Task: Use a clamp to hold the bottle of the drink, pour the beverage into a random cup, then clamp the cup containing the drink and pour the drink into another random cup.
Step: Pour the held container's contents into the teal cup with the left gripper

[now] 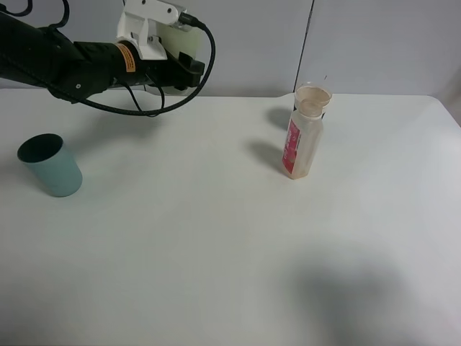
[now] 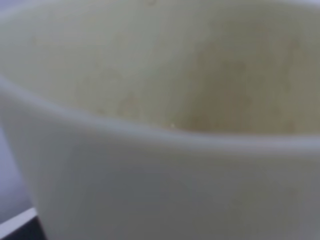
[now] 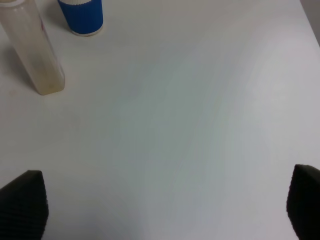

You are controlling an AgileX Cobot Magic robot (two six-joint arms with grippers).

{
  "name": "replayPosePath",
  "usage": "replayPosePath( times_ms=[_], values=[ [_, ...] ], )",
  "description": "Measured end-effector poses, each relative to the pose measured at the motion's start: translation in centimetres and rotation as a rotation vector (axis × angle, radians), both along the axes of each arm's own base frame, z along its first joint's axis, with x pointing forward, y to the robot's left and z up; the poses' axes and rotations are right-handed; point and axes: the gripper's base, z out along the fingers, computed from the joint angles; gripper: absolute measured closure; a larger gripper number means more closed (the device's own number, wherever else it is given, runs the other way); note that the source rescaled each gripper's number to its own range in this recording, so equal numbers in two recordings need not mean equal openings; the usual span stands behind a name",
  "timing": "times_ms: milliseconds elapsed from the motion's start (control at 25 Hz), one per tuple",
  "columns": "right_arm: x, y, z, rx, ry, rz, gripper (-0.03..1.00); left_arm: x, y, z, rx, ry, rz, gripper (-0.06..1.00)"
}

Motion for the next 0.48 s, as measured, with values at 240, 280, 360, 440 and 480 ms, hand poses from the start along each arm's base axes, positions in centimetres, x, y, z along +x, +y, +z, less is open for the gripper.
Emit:
replayPosePath(
  times_ms=[240,280,360,440,480],
  values=[
    [0.0,0.0,0.0,0.000,0.000,0.000,0.06,-0.5,0.5,2.1,0.018,-0.013,0.025,0.92],
    [0.0,0.0,0.0,0.000,0.000,0.000,0.06,-0.5,0.5,2.1,0.018,-0.013,0.025,0.92],
    [0.0,0.0,0.0,0.000,0.000,0.000,0.06,-0.8,0.9,3.0,0.062,-0.010,0.044,0.92],
    [0.0,0.0,0.0,0.000,0.000,0.000,0.06,-0.9,1.4,3.6,0.108,-0.026,0.053,0.92],
    [0.0,0.0,0.0,0.000,0.000,0.000,0.06,-0.9,1.7,3.7,0.121,-0.029,0.058,0.92]
  ],
)
